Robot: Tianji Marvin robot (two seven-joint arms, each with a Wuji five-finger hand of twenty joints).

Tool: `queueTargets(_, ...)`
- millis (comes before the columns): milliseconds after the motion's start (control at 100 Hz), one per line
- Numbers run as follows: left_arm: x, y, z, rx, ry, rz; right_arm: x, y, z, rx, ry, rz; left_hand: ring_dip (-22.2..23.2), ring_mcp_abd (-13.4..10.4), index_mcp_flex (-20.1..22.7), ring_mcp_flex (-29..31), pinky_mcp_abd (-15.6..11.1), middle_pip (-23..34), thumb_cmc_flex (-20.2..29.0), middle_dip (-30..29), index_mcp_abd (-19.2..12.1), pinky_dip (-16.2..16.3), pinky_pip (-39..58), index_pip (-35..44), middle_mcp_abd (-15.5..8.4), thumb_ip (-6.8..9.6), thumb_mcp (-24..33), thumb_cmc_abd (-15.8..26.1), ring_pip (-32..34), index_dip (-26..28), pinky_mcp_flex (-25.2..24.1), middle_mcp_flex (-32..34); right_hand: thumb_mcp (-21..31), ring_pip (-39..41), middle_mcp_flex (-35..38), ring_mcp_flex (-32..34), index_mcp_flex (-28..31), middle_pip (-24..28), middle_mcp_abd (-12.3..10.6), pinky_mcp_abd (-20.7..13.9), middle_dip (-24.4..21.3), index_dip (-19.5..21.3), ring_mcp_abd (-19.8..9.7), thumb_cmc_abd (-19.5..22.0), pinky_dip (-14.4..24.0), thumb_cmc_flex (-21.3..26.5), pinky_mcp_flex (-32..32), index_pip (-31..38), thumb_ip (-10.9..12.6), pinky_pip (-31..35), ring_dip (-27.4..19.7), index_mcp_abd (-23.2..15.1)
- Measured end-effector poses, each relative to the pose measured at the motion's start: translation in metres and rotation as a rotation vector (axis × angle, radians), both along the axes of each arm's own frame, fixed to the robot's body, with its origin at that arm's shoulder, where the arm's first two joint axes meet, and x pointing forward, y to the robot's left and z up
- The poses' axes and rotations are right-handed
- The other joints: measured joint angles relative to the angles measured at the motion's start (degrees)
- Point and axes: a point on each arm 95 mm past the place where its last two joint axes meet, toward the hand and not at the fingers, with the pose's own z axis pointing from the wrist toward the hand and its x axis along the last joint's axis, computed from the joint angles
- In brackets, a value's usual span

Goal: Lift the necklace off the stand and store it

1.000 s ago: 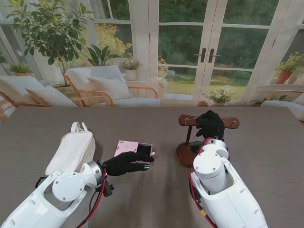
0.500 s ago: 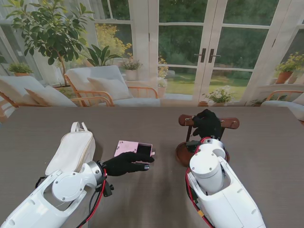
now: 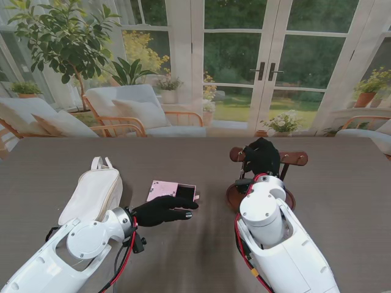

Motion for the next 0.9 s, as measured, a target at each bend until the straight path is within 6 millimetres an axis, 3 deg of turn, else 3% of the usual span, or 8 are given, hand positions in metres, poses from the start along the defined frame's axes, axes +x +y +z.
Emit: queueTargets(900, 0.0, 0.0, 0.0, 0.017, 0.01, -0.009, -0.006, 0.016, 0.006, 0.028, -0.013, 0.049, 0.0, 0.0, 0.0, 0.0, -0.02, 0.0, 0.0, 0.0, 0.0, 0.01, 0.0, 0.0, 0.0, 0.0, -0.02, 0.0, 0.0, 0.0, 0.0, 0.0, 0.0, 0.01, 0.0, 0.0, 0.0, 0.0, 0.0, 0.0, 0.0, 0.0, 0.0, 0.0, 0.0, 0.0, 0.0, -0.01, 0.0, 0.01, 0.0, 0.0)
